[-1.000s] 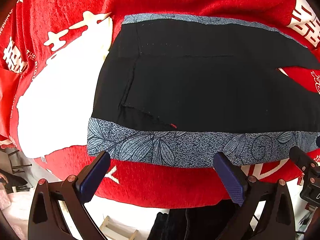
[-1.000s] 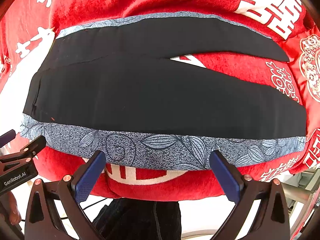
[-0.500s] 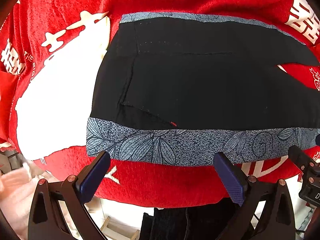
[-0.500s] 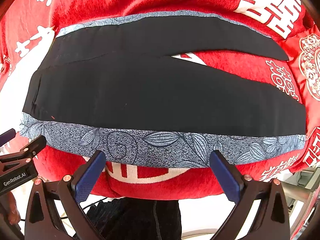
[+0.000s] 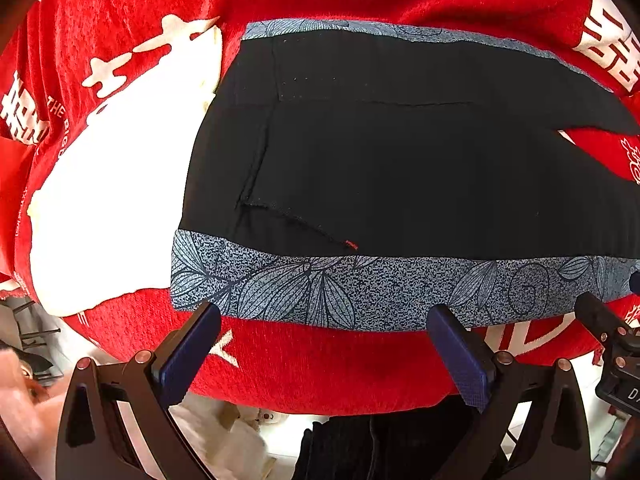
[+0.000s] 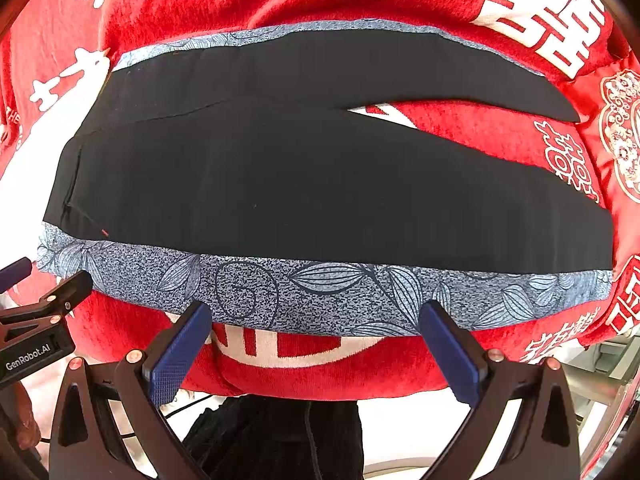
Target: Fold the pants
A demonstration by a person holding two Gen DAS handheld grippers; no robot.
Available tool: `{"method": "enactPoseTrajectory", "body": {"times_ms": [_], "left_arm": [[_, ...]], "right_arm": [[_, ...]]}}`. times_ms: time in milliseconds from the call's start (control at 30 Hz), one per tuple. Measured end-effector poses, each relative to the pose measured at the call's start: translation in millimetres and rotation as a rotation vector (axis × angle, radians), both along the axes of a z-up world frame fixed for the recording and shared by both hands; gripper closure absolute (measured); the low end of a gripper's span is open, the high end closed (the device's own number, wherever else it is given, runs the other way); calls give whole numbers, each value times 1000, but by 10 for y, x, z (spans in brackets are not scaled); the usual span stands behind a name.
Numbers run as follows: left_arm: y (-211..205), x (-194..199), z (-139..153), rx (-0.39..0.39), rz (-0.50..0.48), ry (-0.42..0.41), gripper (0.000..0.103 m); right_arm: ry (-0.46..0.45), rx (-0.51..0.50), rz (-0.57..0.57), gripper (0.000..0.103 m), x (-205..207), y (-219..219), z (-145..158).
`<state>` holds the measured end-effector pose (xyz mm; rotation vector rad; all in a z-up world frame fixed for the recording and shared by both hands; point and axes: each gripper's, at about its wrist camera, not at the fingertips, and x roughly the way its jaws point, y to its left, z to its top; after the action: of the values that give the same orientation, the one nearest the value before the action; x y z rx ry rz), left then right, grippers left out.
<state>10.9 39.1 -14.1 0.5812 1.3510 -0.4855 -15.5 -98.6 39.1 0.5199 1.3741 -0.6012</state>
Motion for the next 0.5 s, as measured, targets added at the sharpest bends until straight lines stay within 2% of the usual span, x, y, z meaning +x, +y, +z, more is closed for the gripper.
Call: {"method": "enactPoseTrajectory", "body": {"times_ms": [500], "left_arm": [[-6,-56,-12,7,0,-7,0]], "right_arm": [[-8,14,-4,0,-52,-3,-47]]}}
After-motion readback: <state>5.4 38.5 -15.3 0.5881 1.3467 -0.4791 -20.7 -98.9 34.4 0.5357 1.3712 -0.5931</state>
